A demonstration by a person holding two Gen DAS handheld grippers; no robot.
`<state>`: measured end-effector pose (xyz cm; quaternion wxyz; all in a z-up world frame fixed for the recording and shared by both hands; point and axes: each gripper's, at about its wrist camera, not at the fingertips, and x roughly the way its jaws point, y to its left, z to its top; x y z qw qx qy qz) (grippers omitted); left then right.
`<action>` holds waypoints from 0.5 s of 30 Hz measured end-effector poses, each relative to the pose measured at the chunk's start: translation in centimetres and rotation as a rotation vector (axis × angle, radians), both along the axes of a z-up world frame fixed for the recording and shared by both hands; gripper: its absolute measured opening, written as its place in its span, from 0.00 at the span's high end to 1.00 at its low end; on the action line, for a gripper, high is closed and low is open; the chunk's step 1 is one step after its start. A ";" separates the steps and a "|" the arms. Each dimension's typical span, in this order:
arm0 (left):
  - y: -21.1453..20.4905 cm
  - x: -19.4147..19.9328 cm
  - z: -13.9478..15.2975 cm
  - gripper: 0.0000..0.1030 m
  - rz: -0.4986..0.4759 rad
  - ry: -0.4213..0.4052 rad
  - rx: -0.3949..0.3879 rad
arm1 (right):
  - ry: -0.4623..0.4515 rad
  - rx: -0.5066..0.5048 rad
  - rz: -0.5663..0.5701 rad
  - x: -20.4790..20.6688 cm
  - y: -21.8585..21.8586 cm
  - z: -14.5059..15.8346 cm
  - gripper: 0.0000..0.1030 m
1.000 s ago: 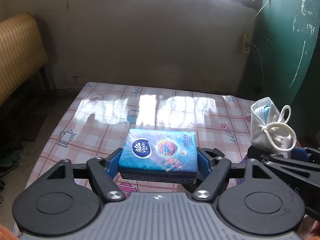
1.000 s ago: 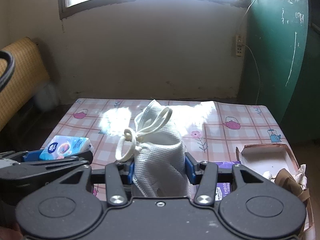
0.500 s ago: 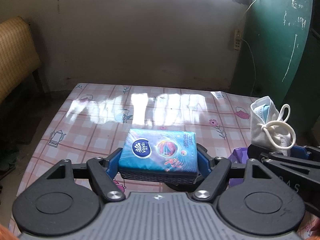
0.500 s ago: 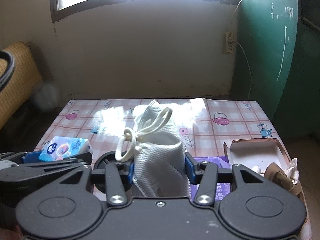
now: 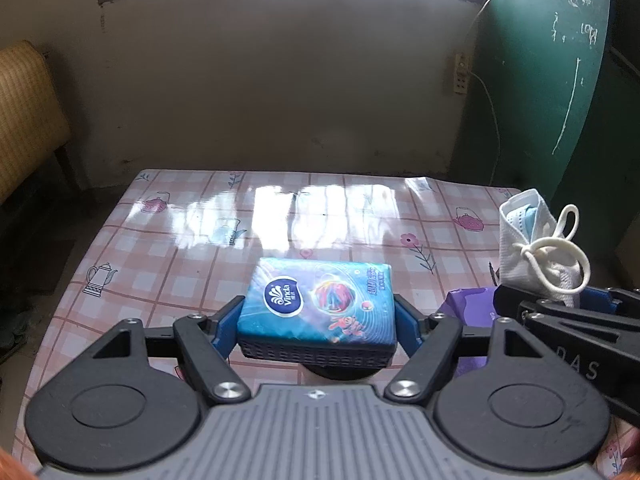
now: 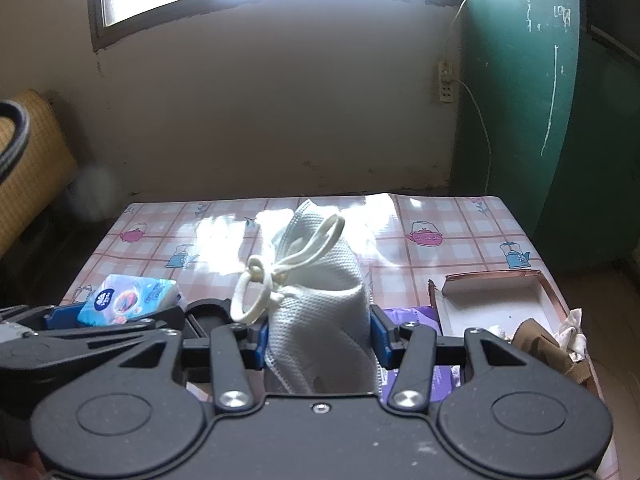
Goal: Organize soft objects
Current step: 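Lift the tissue pack and white mask and carry both toward the white box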
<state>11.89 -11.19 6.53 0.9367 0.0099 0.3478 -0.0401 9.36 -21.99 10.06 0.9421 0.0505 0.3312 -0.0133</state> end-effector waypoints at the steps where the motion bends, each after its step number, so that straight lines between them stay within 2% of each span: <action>1: -0.1 0.0 0.0 0.26 -0.002 0.000 0.002 | 0.000 0.000 0.000 0.0 -0.1 0.0 0.44; 15: -1.2 0.1 -0.4 0.26 -0.054 0.001 0.007 | 0.007 0.008 -0.030 -0.7 -2.3 -0.3 0.44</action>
